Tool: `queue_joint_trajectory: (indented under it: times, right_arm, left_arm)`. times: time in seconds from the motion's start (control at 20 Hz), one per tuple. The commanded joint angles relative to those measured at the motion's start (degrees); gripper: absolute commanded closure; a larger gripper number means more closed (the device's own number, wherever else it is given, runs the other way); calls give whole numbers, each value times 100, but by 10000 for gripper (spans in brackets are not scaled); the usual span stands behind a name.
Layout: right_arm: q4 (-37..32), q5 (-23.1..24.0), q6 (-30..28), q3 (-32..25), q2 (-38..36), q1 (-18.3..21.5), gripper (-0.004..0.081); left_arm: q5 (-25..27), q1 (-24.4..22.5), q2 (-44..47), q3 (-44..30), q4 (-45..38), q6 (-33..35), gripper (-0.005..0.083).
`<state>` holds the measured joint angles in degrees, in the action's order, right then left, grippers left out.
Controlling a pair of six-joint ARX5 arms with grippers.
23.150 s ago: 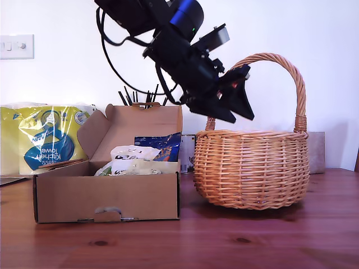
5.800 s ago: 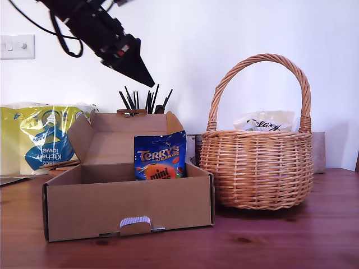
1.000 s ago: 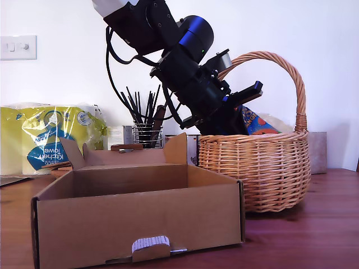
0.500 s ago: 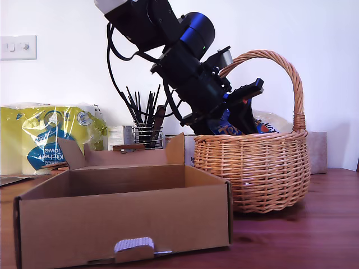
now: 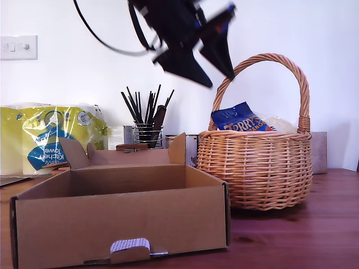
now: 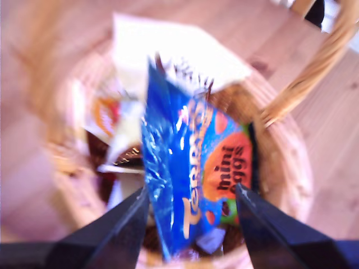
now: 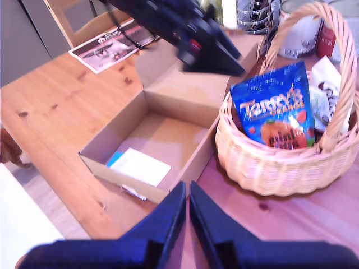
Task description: Move the bags of Easter eggs from the cardboard box on the left into the woven basket on the right side.
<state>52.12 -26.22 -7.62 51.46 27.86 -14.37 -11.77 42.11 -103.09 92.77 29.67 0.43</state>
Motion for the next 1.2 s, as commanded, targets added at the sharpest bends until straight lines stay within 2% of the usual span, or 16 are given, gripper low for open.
queue_joint_trajectory:
  times: [0.0, 0.05, 0.15, 0.2, 0.25, 0.45, 0.65, 0.75, 0.9, 1.15]
  right_arm:
    - [-166, -9, -42, -35, -44, -22, 782]
    - [-260, -7, -39, -35, -44, -22, 782]
    - [-459, 92, -33, -35, -44, -17, 782]
    - [-566, 240, -31, -35, -44, -11, 782]
    - [-675, 420, -33, -35, -44, -4, 782]
    - [-1209, 1049, 9, -37, -44, 44, 782]
    - [-1888, 1690, 210, -94, -44, 201, 782]
    - [-2236, 1912, 328, -210, -44, 284, 782]
    - [-2667, 1980, 487, -601, -63, 354, 782]
    - [-3536, 2218, 780, -1768, -590, 389, 782]
  left_arm:
    - [31, 0, 68, -28, 315, 120, 419]
    - [28, 0, 201, -28, 564, 168, 482]
    - [28, -4, 417, -33, 922, 258, 667]
    - [31, -11, 525, -50, 977, 278, 753]
    - [52, -11, 632, -85, 968, 297, 802]
    - [455, -151, 1263, -719, 483, 297, 797]
    - [826, -568, 2393, -2334, -837, 61, 797]
    - [1174, -841, 3042, -3150, -1416, -74, 797]
    - [1698, -1187, 4079, -4232, -1967, -142, 797]
    - [2330, -1764, 5958, -5866, -2590, -258, 797]
